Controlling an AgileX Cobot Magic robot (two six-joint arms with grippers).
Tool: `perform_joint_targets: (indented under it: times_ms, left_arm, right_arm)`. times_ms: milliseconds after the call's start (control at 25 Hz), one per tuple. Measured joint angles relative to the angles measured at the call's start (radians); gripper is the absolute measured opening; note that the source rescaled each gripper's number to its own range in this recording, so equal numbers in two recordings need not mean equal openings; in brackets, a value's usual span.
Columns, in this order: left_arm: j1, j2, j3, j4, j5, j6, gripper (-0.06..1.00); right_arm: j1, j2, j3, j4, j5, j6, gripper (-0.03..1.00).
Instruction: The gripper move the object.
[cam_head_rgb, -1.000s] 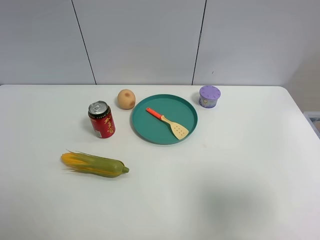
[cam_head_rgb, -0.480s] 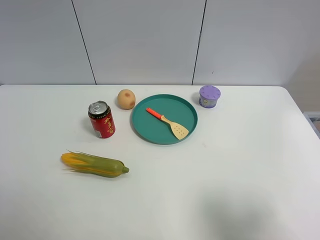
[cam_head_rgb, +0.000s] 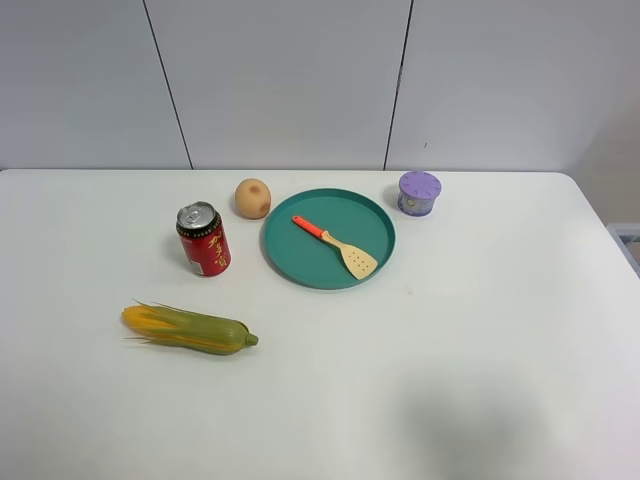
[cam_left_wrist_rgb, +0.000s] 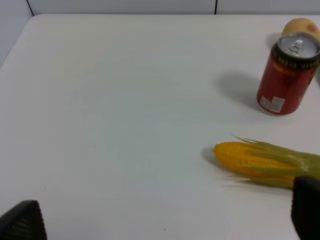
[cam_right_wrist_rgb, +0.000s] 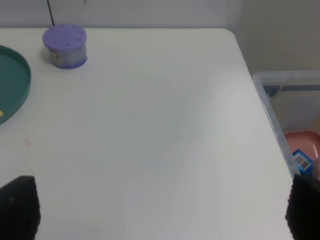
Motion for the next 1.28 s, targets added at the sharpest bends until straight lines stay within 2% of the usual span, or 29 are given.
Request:
perform_joint_targets:
  times_ms: [120,1280]
  left_arm:
    - [0.0,0.0,0.0,0.0,0.0,0.0,1.0]
    - [0.0,0.0,0.0,0.0,0.0,0.0,1.0]
  right_arm:
    - [0.004,0.0,0.018,0.0,0.029,0.011,1.0]
    - [0.037,0.0,0.019,-0.02,0.037,0.044,1.0]
